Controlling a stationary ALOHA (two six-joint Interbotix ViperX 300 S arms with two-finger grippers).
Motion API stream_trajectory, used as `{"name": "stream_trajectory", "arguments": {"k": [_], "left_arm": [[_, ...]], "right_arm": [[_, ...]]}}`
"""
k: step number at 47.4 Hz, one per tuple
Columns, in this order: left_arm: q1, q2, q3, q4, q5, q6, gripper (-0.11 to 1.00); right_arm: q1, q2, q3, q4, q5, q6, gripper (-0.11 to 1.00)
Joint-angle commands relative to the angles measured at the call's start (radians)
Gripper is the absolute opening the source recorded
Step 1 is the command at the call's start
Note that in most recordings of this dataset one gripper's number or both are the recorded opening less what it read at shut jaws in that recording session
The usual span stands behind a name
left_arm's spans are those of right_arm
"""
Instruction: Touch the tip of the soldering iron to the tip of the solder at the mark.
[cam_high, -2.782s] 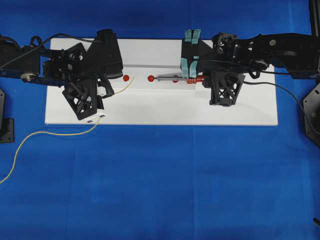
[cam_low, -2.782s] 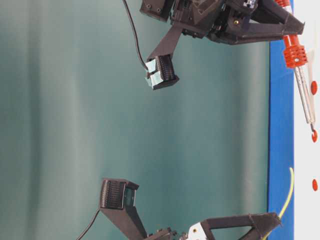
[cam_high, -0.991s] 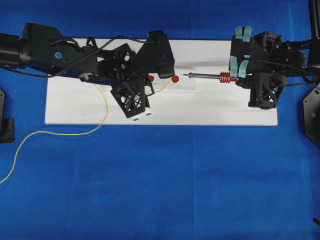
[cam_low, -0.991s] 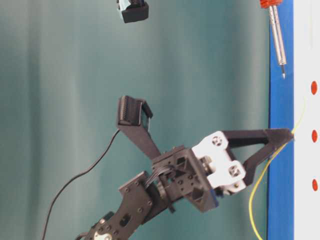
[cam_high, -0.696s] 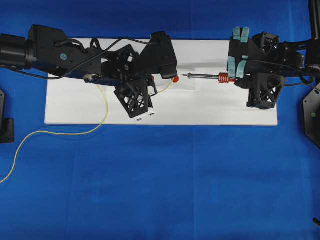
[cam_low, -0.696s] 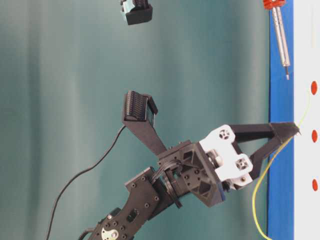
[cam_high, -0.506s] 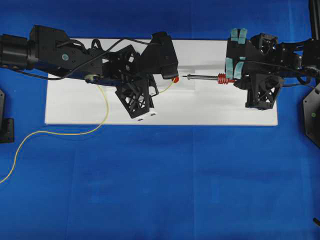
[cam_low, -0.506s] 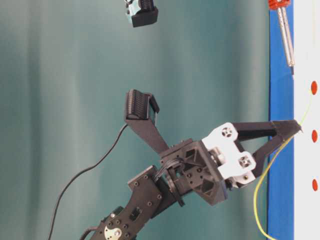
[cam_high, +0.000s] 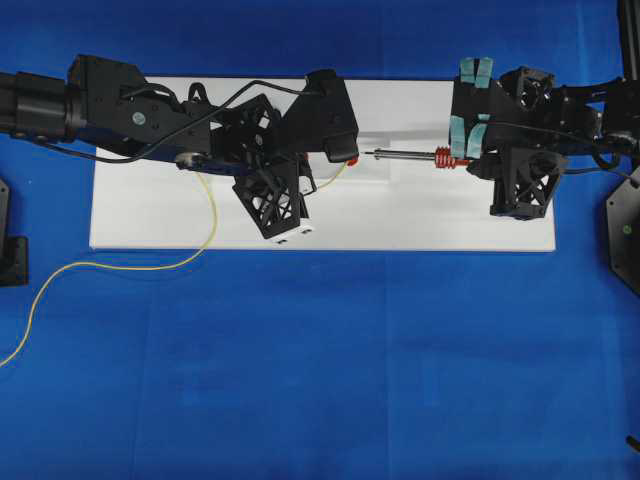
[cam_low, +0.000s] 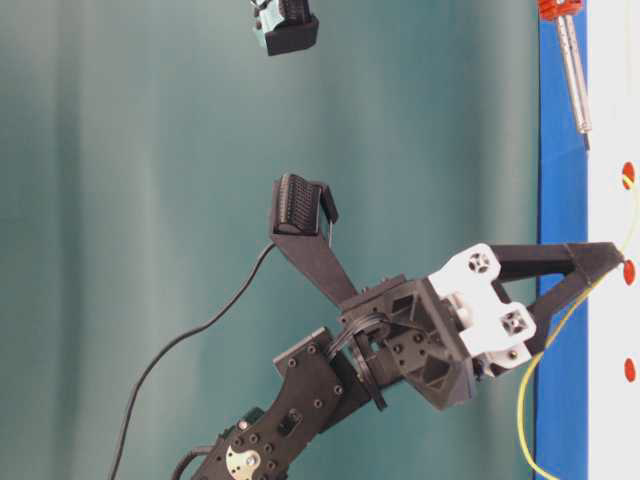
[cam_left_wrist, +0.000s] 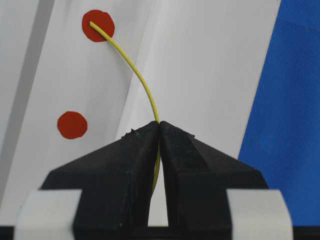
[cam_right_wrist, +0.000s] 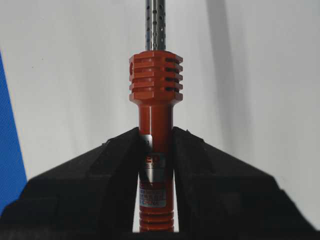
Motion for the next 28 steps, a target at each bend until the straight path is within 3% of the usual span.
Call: {"name": "stream_trajectory", "arguments": {"k": [1,28], "left_arm": [[-0.003,-0.015,-0.023,0.002,-0.003,-0.002,0.01],[-0.008,-0.018,-0.015,0.002,-0.002,0.000,0.01]], "right_arm": [[0.002,0.002,-0.028,-0.002,-0.008,0.002,0.06],[0.002,0.117,-0.084,-0.002,0.009,0.002,0.06]]}}
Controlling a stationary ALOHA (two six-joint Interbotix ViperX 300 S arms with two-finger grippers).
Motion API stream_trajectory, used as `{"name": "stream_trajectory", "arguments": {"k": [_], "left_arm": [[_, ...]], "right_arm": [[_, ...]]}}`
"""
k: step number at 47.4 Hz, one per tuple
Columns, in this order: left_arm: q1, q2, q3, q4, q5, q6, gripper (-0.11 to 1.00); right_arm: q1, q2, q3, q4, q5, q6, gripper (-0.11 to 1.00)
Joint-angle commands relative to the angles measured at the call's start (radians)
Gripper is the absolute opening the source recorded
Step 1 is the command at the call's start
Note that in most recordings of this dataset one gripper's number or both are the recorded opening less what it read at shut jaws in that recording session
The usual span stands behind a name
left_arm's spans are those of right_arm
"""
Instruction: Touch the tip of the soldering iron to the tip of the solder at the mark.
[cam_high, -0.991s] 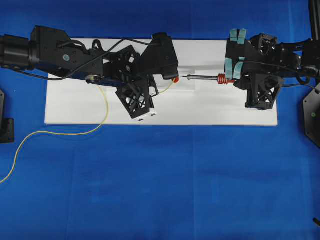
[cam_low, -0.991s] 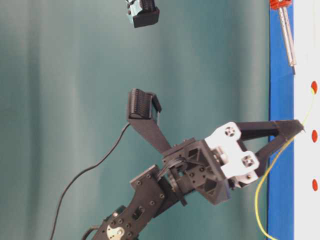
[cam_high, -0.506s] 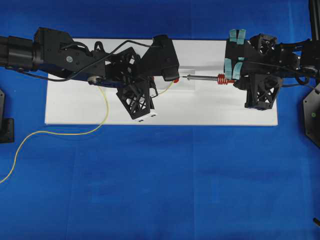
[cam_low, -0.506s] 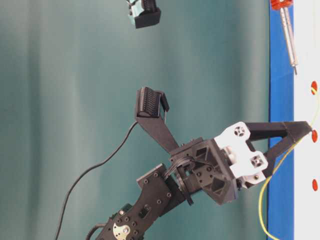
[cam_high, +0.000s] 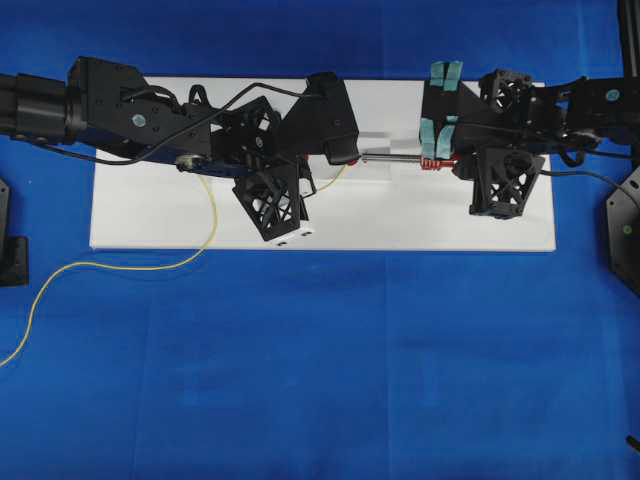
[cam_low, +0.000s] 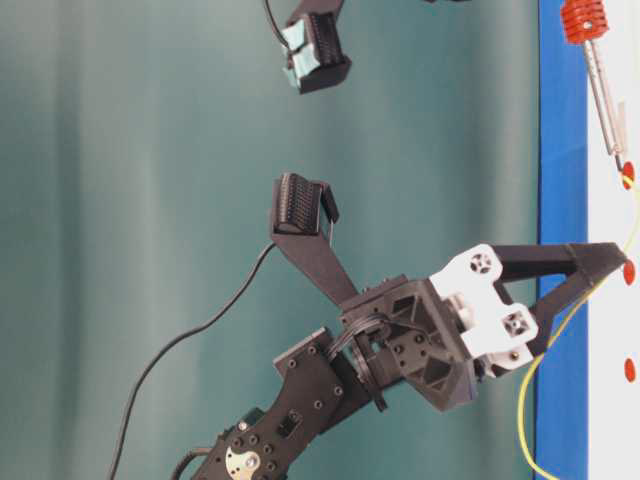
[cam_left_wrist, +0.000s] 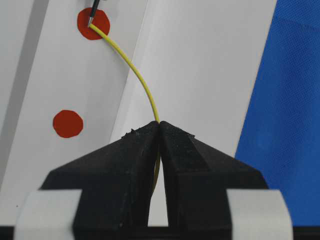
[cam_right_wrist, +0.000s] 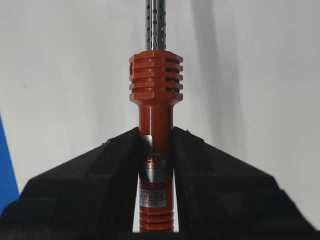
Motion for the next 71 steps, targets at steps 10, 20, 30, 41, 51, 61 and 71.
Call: {"name": "stream_trajectory", "arguments": {"k": [10,20,30,41,51,61,71], "left_arm": [[-0.002,-0.020,-0.015,0.002,-0.002,0.002,0.01],[-0.006,-0.018,-0.020,0.002,-0.002,0.003,0.01],[-0.006,-0.018,-0.021,0.002,-0.002,0.005,0.01],[-0.006,-0.018,-0.023,0.002,-0.002,0.006,0.01],[-0.008,-0.018,-0.021,0.002,-0.002,0.006,0.01],[-0.009,-0.020,-0.017,0.002,0.005,0.006,0.01],[-0.009,-0.020,-0.020,0.002,0.008,0.006,0.01]], "right_arm": [[0.000,-0.002,-0.023,-0.002,0.026,0.002,0.06],[0.000,-0.002,-0.025,-0.002,0.035,0.002,0.06],[0.000,-0.002,-0.025,-0.003,0.031,0.002,0.06],[0.000,0.003,-0.029,-0.003,0.031,0.002,0.06],[0.000,0.015,-0.041,-0.002,0.029,0.000,0.06],[0.000,0.017,-0.043,-0.002,0.029,0.000,0.06],[0.000,0.017,-0.043,-0.002,0.031,0.002,0.06]]}}
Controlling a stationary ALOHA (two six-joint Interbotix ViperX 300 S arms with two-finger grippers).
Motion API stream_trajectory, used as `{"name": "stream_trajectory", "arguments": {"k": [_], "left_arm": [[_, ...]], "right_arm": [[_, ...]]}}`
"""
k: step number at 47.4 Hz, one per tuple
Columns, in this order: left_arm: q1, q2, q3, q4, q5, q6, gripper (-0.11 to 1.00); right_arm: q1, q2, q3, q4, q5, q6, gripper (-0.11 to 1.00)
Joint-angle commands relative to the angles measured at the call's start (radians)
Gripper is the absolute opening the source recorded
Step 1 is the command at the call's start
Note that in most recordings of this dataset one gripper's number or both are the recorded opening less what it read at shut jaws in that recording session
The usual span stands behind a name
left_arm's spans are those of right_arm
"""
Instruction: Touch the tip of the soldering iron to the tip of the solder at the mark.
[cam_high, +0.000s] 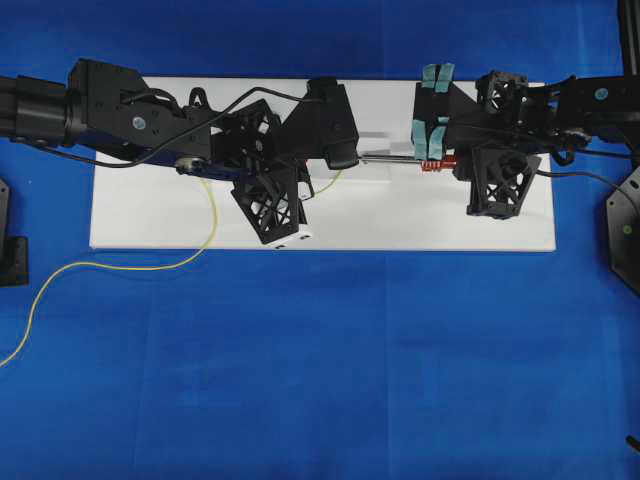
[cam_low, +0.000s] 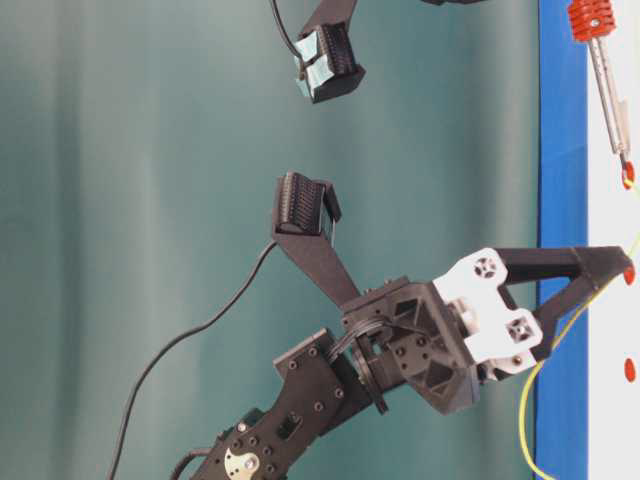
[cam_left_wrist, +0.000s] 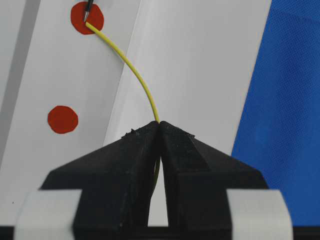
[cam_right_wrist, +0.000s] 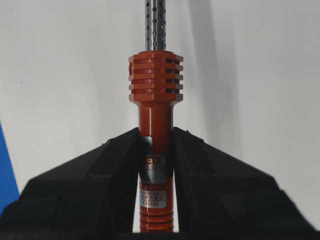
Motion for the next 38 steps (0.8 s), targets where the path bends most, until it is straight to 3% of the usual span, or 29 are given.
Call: {"name": "stream_trajectory", "arguments": {"k": [1,38], "left_arm": [[-0.003,-0.020,-0.021,0.003,-0.003,0.002,0.01],[-0.003,-0.057,-0.015,0.003,0.002,0.009,0.01]], "right_arm": [[0.000,-0.008,-0.025,-0.002,-0.003,0.000,0.06],[0.000,-0.009,-0.023,-0.003,-0.008,0.000,0.06]]}}
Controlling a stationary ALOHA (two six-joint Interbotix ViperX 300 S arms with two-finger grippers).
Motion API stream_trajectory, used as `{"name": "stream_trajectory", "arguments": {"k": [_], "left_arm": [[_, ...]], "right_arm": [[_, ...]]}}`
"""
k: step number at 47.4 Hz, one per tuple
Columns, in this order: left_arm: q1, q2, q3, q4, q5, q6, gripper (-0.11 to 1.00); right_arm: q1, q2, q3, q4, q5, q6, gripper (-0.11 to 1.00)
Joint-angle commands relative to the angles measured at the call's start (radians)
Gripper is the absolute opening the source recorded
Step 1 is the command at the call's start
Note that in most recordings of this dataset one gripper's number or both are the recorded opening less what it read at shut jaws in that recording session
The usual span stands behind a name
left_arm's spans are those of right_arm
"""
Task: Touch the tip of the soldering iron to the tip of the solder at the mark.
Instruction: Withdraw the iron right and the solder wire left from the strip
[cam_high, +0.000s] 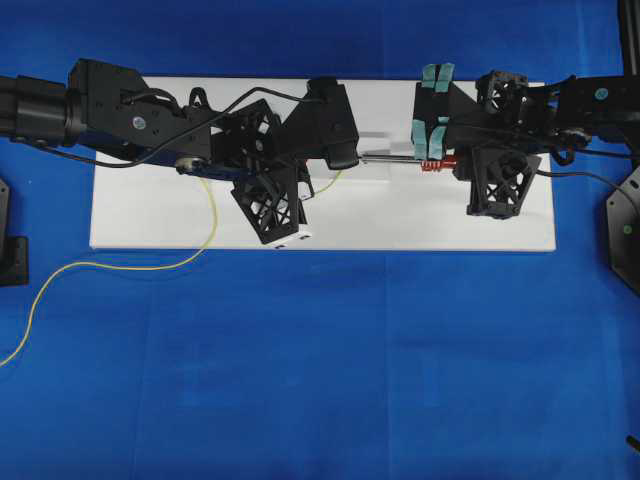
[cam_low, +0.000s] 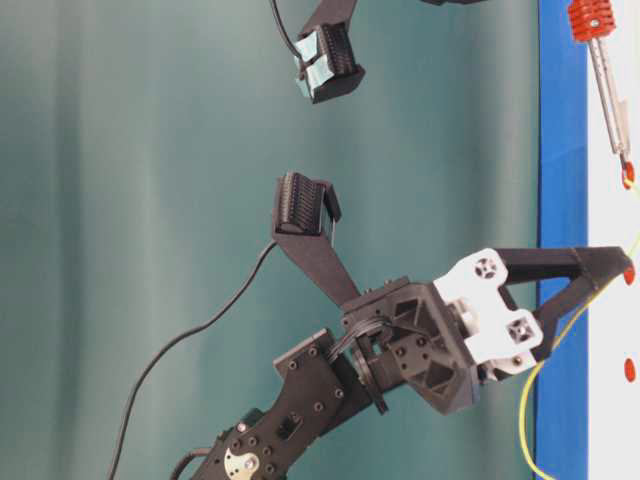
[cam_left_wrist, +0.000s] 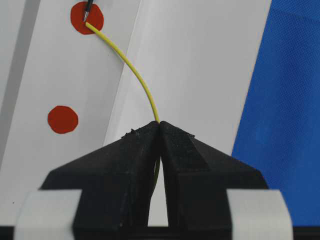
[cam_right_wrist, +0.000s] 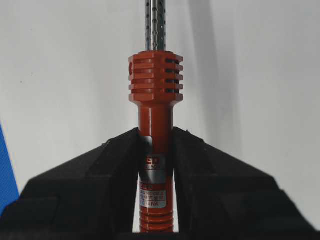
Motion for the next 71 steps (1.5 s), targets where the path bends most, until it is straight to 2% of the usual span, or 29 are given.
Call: {"name": "stream_trajectory", "arguments": {"k": [1,11,20,33,40,48,58,66,71], "left_arm": [[-0.002,-0.061,-0.014,0.002,0.003,0.006,0.01],[-0.003,-0.183,0.046,0.002,0.029,0.012,0.01],[-0.006,-0.296,0.150,0.002,0.025,-0.002,0.01],[-0.006,-0.334,0.215,0.002,-0.037,-0.012,0.01],[-0.011,-0.337,0.221,0.002,-0.038,-0.011,0.01],[-0.012,-0.351,0.239,0.002,-0.046,-0.011,0.01],[-0.012,-0.365,0.264,0.002,-0.101,-0.012,0.01],[-0.023,-0.373,0.281,0.002,-0.146,-0.014,0.01],[-0.054,-0.379,0.293,0.000,-0.184,-0.017,0.01]], "right_arm": [[0.000,-0.008,-0.020,-0.003,-0.006,-0.002,0.06],[0.000,-0.014,-0.017,-0.003,-0.014,-0.002,0.06],[0.000,-0.015,-0.012,-0.002,-0.018,-0.002,0.06],[0.000,-0.023,-0.012,-0.002,-0.025,-0.002,0.06],[0.000,-0.103,0.015,-0.002,-0.028,0.000,0.06],[0.000,-0.235,0.089,-0.002,-0.063,0.008,0.06],[0.000,-0.382,0.178,-0.003,-0.123,0.060,0.06],[0.003,-0.416,0.221,0.008,-0.206,0.100,0.06],[0.040,-0.422,0.219,0.026,-0.252,0.132,0.06]]}}
